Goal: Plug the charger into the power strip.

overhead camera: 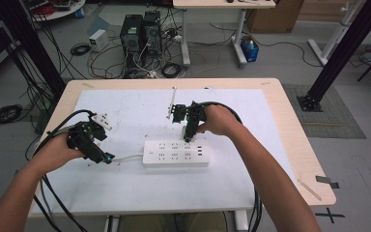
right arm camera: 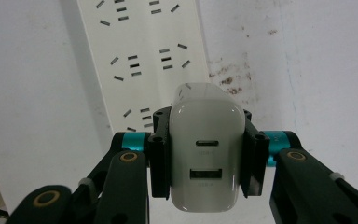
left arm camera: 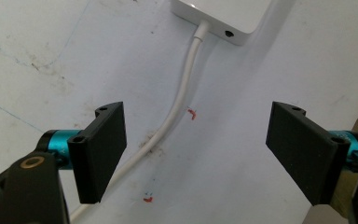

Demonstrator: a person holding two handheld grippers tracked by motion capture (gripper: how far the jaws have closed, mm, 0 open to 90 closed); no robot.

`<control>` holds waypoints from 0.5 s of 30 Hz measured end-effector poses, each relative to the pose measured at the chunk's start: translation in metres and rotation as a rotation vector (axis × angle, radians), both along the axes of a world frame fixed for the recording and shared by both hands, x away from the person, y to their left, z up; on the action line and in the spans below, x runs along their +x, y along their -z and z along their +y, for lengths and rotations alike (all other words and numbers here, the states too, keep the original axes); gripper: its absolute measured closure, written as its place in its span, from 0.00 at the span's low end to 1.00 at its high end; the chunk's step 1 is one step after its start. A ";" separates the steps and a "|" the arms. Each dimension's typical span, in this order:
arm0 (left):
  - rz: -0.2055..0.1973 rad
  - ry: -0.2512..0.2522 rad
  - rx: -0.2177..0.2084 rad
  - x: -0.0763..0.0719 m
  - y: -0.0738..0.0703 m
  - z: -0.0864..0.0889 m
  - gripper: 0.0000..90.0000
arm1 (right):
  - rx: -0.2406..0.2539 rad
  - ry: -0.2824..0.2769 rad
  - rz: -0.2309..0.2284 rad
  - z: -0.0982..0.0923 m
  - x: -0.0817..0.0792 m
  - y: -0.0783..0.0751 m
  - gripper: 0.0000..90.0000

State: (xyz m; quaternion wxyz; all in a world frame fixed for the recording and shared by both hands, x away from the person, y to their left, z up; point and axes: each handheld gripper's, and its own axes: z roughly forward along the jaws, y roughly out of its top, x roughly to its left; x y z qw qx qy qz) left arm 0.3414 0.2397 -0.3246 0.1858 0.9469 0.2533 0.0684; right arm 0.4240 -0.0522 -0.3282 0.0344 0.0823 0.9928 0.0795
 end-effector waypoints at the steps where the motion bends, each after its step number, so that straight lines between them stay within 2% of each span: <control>1: 0.001 -0.001 0.000 0.000 0.001 0.000 0.23 | 0.003 -0.006 0.000 0.001 0.001 0.001 0.69; 8: 0.012 -0.007 -0.002 0.002 0.005 0.001 0.23 | -0.034 -0.044 0.017 0.006 0.002 0.014 0.69; 15: 0.015 -0.005 -0.001 0.003 0.006 0.001 0.23 | -0.054 -0.078 0.033 0.010 0.001 0.021 0.69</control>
